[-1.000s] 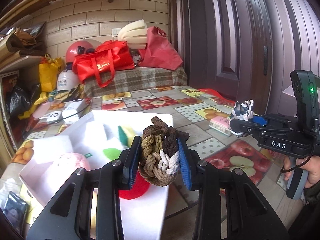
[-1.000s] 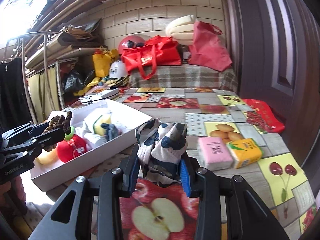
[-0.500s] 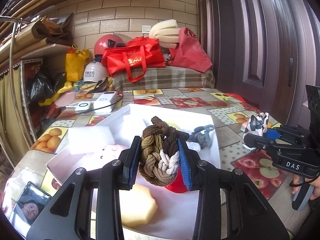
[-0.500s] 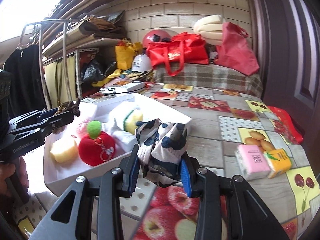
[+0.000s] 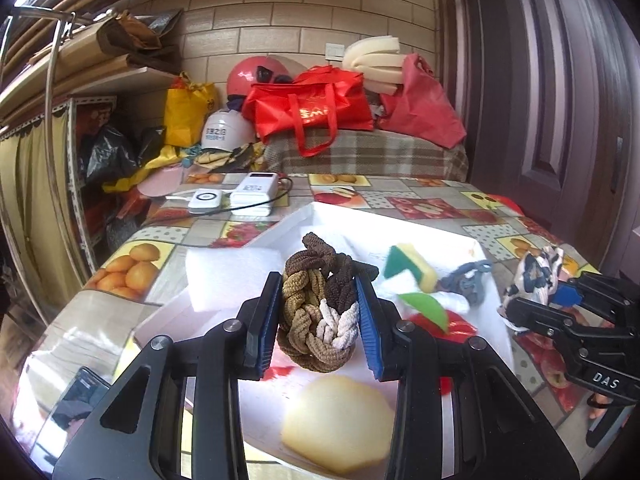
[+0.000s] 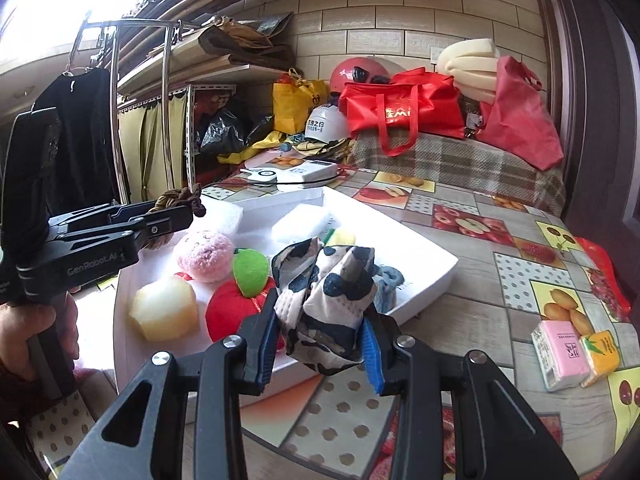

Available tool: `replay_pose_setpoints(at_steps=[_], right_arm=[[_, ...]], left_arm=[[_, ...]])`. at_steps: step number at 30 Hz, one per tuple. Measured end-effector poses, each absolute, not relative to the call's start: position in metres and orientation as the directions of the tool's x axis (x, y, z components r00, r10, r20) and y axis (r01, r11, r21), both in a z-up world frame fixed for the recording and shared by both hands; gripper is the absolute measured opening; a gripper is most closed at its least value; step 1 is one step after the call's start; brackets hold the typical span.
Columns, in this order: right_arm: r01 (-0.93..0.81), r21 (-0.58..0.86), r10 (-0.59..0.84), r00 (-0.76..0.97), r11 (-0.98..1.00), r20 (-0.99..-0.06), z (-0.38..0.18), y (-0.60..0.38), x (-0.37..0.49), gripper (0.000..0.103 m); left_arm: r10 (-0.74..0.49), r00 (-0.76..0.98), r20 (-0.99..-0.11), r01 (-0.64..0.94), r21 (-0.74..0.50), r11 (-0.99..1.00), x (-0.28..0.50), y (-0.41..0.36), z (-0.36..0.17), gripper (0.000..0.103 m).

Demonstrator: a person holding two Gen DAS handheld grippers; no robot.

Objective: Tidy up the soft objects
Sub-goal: 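Carry the rope ball toward the tray with the left gripper while the right carries the cloth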

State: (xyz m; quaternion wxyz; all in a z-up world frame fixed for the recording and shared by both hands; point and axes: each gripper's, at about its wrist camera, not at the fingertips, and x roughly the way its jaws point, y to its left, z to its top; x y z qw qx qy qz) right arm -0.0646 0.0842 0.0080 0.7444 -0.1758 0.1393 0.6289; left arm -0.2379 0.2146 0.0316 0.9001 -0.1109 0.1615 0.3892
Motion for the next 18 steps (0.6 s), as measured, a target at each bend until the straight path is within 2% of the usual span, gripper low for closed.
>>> replay_pose_setpoints(at_steps=[11, 18], right_arm=[[-0.982, -0.048, 0.892, 0.186, 0.182, -0.411, 0.011, 0.122, -0.054, 0.037], [-0.987, -0.088, 0.903, 0.157, 0.133, -0.399, 0.011, 0.136, -0.070, 0.037]], left_arm=[[0.679, 0.612, -0.406, -0.776, -0.138, 0.616, -0.239, 0.253, 0.029, 0.036], [0.700, 0.587, -0.406, -0.788, -0.089, 0.609, -0.226, 0.258, 0.030, 0.036]])
